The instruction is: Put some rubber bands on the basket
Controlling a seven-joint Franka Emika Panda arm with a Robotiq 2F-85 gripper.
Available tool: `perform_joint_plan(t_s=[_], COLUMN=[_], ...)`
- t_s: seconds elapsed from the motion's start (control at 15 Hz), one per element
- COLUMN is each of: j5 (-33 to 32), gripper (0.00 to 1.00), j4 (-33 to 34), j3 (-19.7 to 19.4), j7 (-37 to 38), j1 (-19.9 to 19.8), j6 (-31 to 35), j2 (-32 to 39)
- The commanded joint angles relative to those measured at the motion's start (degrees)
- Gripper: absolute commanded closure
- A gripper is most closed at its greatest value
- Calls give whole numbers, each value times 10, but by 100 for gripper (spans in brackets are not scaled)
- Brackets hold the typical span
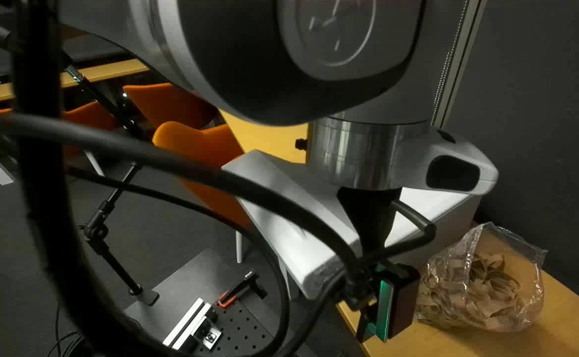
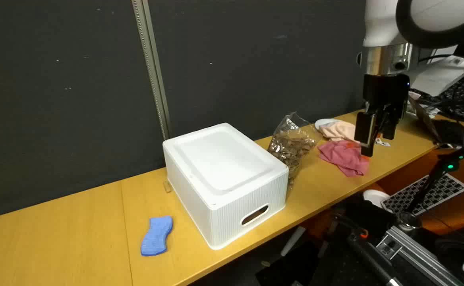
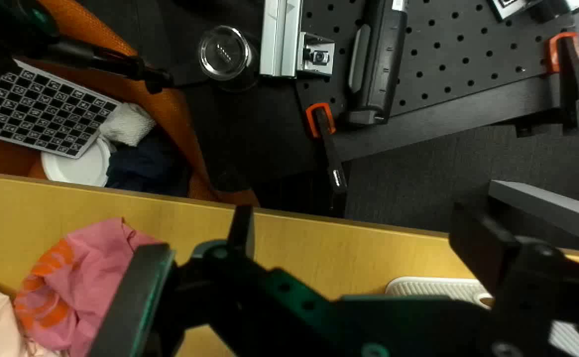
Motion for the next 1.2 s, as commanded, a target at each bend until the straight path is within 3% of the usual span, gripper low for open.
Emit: perform_joint_plan(t_s=[0.0, 0.4, 0.87, 1.13], j5=[-3, -3, 10, -27], gripper=[0, 0, 0, 0], j4=[1, 1, 100, 140], j3=[-7, -7, -24, -25], j7=[2, 2, -67, -50], j1=[7, 7, 24, 9], j6=[-2, -2, 145, 196], j2=[0, 0, 116, 176])
